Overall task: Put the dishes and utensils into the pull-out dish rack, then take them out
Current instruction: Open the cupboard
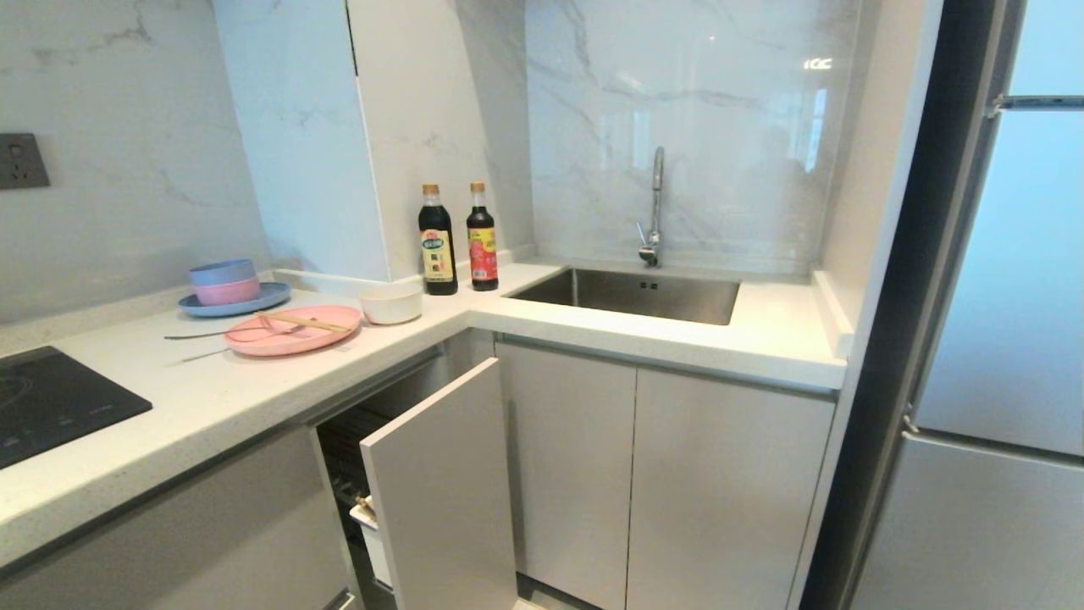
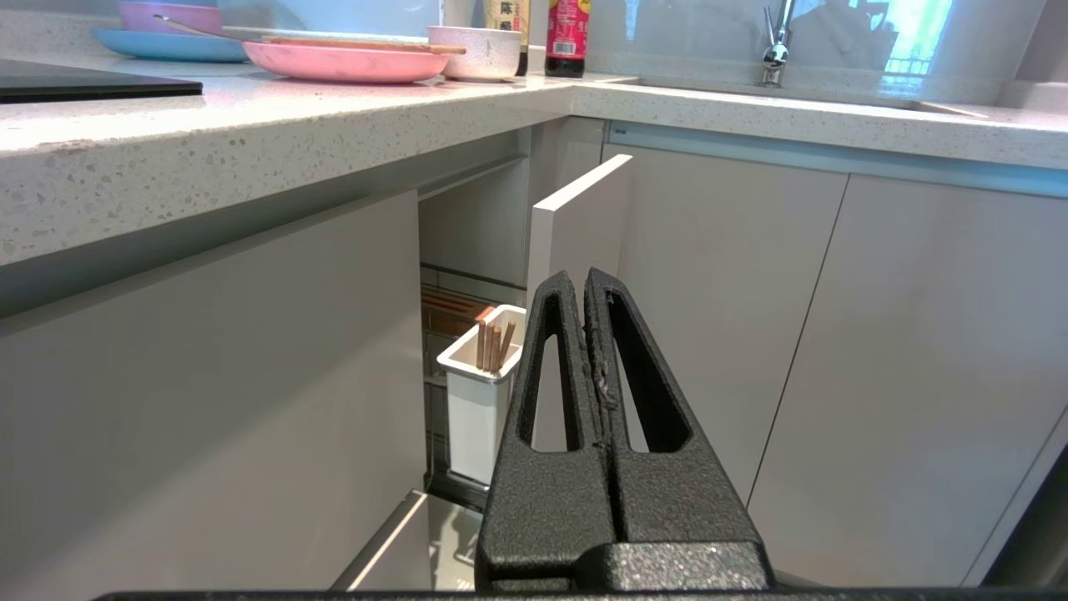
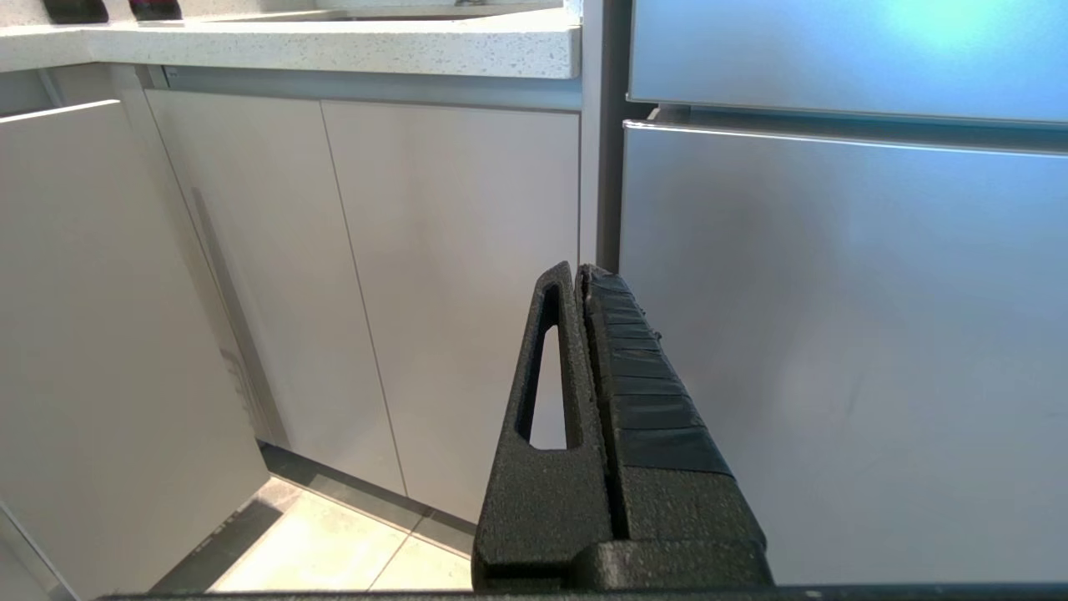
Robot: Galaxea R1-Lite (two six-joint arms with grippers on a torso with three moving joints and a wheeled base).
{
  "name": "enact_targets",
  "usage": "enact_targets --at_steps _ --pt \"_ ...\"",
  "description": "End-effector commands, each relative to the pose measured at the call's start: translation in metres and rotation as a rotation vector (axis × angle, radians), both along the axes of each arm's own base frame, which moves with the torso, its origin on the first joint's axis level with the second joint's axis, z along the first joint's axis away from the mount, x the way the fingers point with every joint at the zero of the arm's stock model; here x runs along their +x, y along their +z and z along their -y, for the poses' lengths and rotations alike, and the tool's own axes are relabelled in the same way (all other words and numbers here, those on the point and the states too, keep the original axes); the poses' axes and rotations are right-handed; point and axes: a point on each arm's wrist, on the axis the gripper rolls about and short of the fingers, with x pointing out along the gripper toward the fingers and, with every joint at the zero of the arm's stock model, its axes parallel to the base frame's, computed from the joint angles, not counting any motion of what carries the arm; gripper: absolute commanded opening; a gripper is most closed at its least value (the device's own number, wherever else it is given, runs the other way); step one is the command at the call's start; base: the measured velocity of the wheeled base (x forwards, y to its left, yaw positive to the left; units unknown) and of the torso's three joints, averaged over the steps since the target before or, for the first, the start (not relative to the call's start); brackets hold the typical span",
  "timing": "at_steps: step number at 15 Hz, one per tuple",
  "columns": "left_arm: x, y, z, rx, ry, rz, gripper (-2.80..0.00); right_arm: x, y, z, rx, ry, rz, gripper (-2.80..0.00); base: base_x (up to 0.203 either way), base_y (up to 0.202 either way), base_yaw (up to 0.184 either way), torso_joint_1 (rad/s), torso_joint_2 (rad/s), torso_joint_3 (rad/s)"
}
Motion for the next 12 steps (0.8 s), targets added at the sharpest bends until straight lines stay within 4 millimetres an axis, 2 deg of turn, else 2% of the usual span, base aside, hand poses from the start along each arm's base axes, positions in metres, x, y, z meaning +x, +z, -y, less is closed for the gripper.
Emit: enact_targets --at_steps 1,7,8,10,12 --pt "0.002 -0.007 0.0 0.0 0.0 -0.026 -2.8 0.0 0.0 0.0 0.0 0.002 -0.001 -2.8 0.0 0.0 0.0 0.0 0.0 0.0" --pt "0.002 -0.005 0.0 0.019 0.002 -0.02 -2.8 0.0 0.0 0.0 0.0 0.001 -0.002 -2.8 0.0 0.0 0.0 0.0 0.0 0.0" --pt "-0.001 0.004 0.0 0.02 0.004 0.015 -2.8 0.0 0.0 0.0 0.0 0.0 -0.001 -2.8 0.0 0.0 0.0 0.0 0.0 0.0" --pt "-0.015 0.039 0.0 0.02 0.007 0.132 -2.8 0.0 0.0 0.0 0.0 0.0 -0.002 -2.8 0.0 0.0 0.0 0.0 0.0 0.0" --pt "-0.042 0.093 0.0 0.032 0.013 0.264 -2.8 0.0 0.0 0.0 0.0 0.0 -0.002 -2.8 0.0 0.0 0.0 0.0 0.0 0.0"
